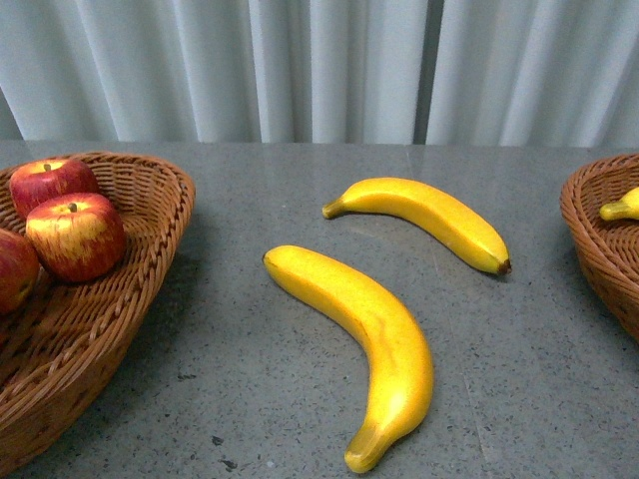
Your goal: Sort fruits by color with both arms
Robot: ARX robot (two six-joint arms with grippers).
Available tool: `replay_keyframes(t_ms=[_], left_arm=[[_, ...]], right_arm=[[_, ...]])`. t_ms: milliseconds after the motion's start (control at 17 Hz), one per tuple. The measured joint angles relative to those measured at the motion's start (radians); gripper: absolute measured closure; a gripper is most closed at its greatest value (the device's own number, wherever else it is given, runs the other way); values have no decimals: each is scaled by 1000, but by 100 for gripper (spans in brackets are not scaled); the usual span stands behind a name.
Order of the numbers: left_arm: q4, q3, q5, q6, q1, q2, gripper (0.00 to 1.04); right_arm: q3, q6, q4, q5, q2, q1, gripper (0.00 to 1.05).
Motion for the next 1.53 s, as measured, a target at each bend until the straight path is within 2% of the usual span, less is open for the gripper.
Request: replay_keyframes(t_ms=[471, 647, 706, 824, 1059, 1118, 1235, 1294, 1412, 1529], left_arm=[[-14, 0, -17, 119, -13, -42, 7], [4, -4, 16, 157, 16, -35, 8], [71, -37, 106, 175, 35, -51, 17], [100, -137, 207, 194, 59, -132, 33], [156, -324, 326, 199, 188, -257, 69], [155, -354, 336, 199, 199, -274, 76], [148, -407, 371, 199, 214, -331, 98], [147, -422, 381, 198, 225, -355, 104], [124, -461, 465, 201, 315, -416, 103], [93, -496, 473, 201, 316, -481, 103]], right_arm=[[0, 0, 0, 0, 0, 0, 6], [0, 0, 0, 0, 0, 0, 6], [0, 0, 0, 0, 0, 0, 6], [0, 0, 0, 0, 0, 0, 6], [0, 0, 0, 0, 0, 0, 6], [0, 0, 0, 0, 0, 0, 6], [0, 0, 0, 0, 0, 0, 6], [0, 0, 0, 0, 0, 0, 6], [0, 0, 0, 0, 0, 0, 6], [0, 0, 0, 0, 0, 0, 6]])
